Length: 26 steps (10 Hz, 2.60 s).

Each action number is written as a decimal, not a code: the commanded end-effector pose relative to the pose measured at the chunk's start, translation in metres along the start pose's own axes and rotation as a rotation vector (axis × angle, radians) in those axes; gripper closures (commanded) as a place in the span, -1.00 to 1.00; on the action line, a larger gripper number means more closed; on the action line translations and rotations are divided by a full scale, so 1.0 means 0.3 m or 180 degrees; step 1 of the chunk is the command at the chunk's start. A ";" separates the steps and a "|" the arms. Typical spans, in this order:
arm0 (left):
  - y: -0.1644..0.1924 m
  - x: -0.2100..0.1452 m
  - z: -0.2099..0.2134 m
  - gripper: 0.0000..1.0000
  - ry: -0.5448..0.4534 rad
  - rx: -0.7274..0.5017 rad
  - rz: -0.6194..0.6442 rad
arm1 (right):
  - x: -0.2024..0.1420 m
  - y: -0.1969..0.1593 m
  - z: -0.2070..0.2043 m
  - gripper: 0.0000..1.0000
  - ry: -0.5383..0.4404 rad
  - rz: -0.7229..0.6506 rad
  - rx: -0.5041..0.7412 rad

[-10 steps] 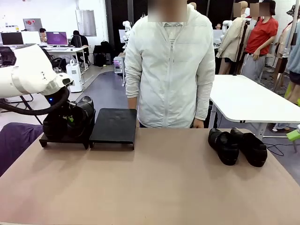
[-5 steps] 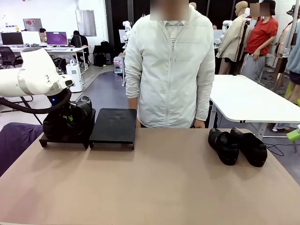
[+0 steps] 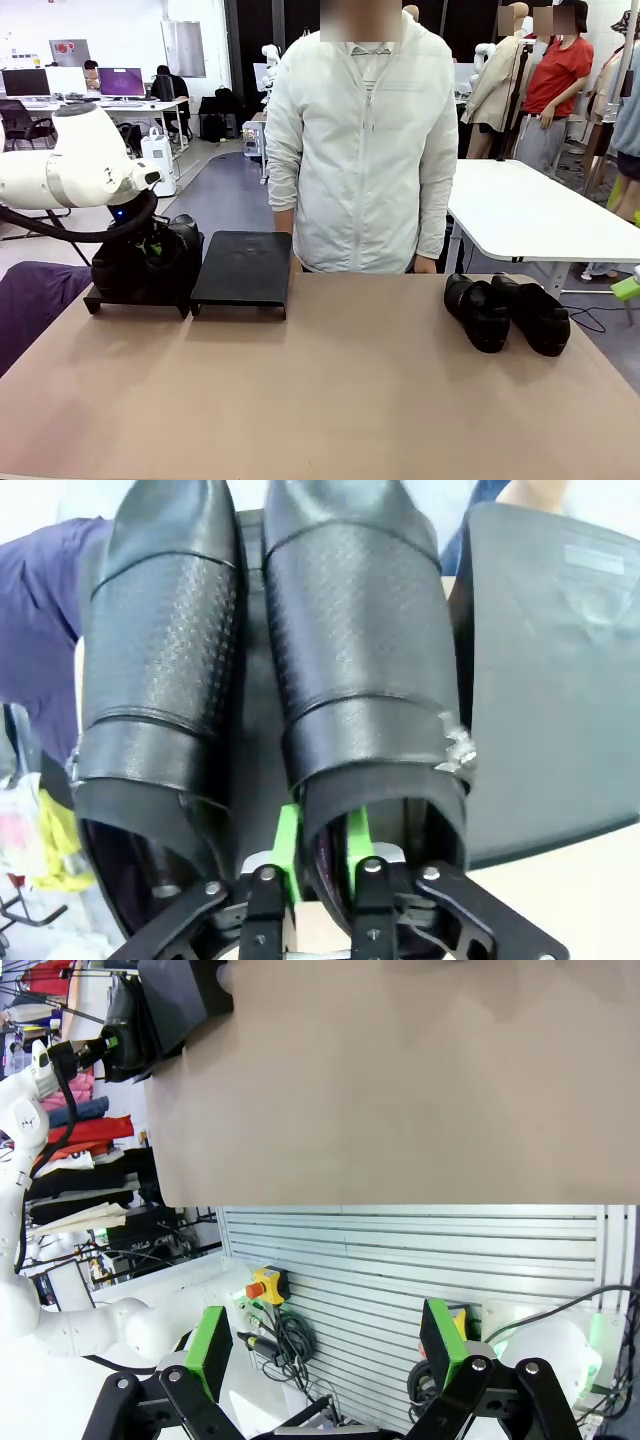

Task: Organize the shoes by placing them on the stand.
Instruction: Place the Shoe from the middle of the table onto the Shoes Stand.

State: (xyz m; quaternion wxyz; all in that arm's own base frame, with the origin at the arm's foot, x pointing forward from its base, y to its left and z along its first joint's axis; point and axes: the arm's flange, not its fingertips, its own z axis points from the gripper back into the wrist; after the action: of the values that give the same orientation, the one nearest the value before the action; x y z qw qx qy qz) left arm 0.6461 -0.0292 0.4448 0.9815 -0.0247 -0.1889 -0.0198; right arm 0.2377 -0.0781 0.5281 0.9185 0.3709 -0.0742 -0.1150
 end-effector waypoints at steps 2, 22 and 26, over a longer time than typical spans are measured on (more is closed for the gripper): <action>-0.021 -0.017 0.038 -1.00 -0.0020 0.0079 -0.0039 | 0.001 -0.003 0.008 -1.00 0.0002 0.0078 0.0019; 0.397 -0.960 0.544 -0.82 -0.0087 -0.3342 0.0417 | 0.001 -0.003 0.008 -1.00 0.0002 0.0078 0.0019; 0.397 -0.960 0.544 -0.82 -0.0087 -0.3342 0.0417 | 0.001 -0.003 0.008 -1.00 0.0002 0.0078 0.0019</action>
State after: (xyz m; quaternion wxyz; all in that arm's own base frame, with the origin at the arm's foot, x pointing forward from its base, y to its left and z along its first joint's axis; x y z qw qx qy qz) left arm 0.3268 0.1037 0.4841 0.8343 -0.5250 -0.1635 -0.0407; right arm 0.2378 -0.0781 0.5280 0.9186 0.3706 -0.0741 -0.1151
